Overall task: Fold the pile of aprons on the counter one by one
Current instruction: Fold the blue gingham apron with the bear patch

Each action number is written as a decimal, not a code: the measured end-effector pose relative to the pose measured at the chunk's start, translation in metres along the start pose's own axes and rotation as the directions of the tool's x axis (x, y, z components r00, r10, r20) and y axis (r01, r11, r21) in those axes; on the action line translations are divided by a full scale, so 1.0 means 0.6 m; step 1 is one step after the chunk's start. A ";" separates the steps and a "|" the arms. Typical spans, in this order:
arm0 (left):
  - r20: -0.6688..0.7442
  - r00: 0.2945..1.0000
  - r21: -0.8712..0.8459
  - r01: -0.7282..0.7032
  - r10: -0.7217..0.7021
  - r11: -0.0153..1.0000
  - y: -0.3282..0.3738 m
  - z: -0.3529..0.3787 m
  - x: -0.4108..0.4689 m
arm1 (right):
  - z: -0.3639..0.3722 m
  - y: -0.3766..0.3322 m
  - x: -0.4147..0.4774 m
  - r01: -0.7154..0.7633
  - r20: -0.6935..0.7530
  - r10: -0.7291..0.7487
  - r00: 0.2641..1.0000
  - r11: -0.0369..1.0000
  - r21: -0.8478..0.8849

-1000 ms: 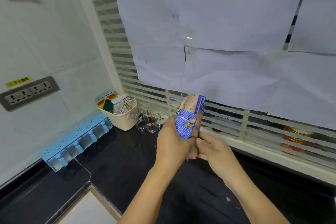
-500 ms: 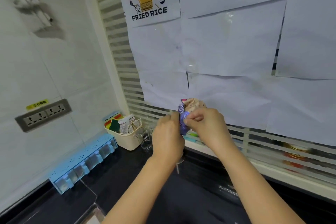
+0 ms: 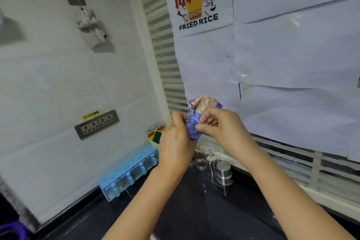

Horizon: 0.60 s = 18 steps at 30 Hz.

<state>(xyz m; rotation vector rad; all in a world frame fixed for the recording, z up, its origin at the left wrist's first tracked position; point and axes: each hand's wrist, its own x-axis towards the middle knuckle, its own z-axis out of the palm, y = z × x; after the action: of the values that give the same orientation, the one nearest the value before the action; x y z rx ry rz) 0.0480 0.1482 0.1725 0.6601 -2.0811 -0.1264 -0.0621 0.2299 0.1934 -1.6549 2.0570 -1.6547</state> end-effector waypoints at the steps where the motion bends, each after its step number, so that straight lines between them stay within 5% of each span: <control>1: -0.009 1.000 0.027 0.009 -0.008 1.000 -0.009 -0.011 0.004 | 0.009 -0.006 0.005 0.015 0.008 -0.014 1.000 1.000 -0.008; 7: 0.086 0.984 0.075 0.147 -0.153 0.986 -0.092 -0.085 0.030 | 0.087 -0.043 0.042 0.093 0.103 -0.103 0.989 0.991 0.094; 12: 0.108 0.974 0.134 0.184 -0.199 0.974 -0.183 -0.159 0.046 | 0.176 -0.087 0.075 -0.017 0.285 -0.101 0.953 0.923 0.385; 18: 0.092 0.980 0.285 0.141 -0.174 0.948 -0.291 -0.276 0.085 | 0.310 -0.189 0.118 -0.077 0.318 -0.103 0.943 0.858 0.508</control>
<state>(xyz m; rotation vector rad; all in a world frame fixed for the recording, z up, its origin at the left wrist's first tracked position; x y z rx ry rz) 0.2298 0.0005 0.2473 1.0124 -2.1771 0.0399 0.0930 0.0656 0.2321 -1.6104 1.2966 -1.5962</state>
